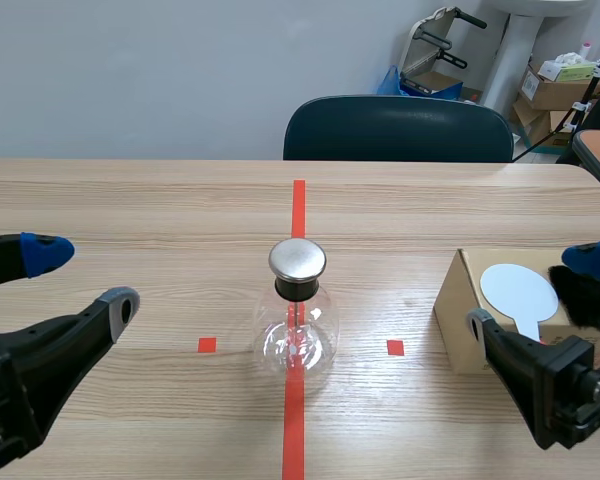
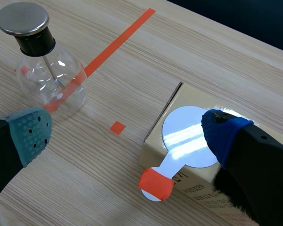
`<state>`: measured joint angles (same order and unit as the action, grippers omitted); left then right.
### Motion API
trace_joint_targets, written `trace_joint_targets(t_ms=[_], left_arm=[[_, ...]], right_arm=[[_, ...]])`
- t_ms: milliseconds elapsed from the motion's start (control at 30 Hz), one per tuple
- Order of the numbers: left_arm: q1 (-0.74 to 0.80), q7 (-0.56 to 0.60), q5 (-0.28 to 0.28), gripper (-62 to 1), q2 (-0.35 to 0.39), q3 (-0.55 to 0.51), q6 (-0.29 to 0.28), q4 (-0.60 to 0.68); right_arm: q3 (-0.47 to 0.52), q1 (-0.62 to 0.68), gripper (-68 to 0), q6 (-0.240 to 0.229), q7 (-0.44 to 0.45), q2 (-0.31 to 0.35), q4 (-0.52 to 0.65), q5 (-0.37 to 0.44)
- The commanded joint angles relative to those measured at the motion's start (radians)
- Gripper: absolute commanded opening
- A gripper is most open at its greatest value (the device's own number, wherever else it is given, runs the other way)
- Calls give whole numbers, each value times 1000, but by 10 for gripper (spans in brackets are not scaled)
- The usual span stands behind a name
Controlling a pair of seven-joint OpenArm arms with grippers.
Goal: Do the electroscope experiment
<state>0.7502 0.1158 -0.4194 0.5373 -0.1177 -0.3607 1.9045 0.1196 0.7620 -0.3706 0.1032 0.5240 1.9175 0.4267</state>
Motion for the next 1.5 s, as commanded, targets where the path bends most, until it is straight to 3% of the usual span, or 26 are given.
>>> trace_joint_targets(t_ms=[0,333,400,533,667,733,800,867,933,1100,1267,1400,1467], left_arm=[[0,-64,-3,-131,-5,-3,26,8],[0,-73,-3,-131,-5,-3,29,8],[0,-73,-3,-131,-5,-3,29,8],[0,-74,-3,-131,-5,-3,29,8],[0,-80,-3,-131,-5,-3,29,8],[0,-84,-3,-131,-5,-3,29,8],[0,-84,-2,-131,-5,-3,29,8],[0,-84,13,-131,-2,-2,29,8],[0,-85,47,-130,8,2,17,8],[6,-87,50,-28,92,33,-3,8],[6,-77,27,13,196,82,-6,8],[6,-30,-19,13,283,116,-15,8],[6,-1,-34,13,319,122,-41,8]], right_arm=[[6,-14,4,3,-4,10,16,0],[6,-14,4,3,-4,10,16,0],[6,-14,4,3,-3,10,16,-40],[6,6,4,-1,12,11,42,-276],[6,88,4,0,167,11,108,-615],[5,150,4,25,246,10,140,-816],[3,219,4,113,311,10,148,-1007],[4,282,4,235,336,-1,141,-1163],[4,326,4,377,343,-13,112,-1266],[-17,326,4,724,342,-34,-36,-1397],[-94,213,4,1008,314,-34,-226,-1456],[-176,99,4,1152,245,-34,-354,-1482],[-216,50,4,1154,214,-34,-407,-1489]])
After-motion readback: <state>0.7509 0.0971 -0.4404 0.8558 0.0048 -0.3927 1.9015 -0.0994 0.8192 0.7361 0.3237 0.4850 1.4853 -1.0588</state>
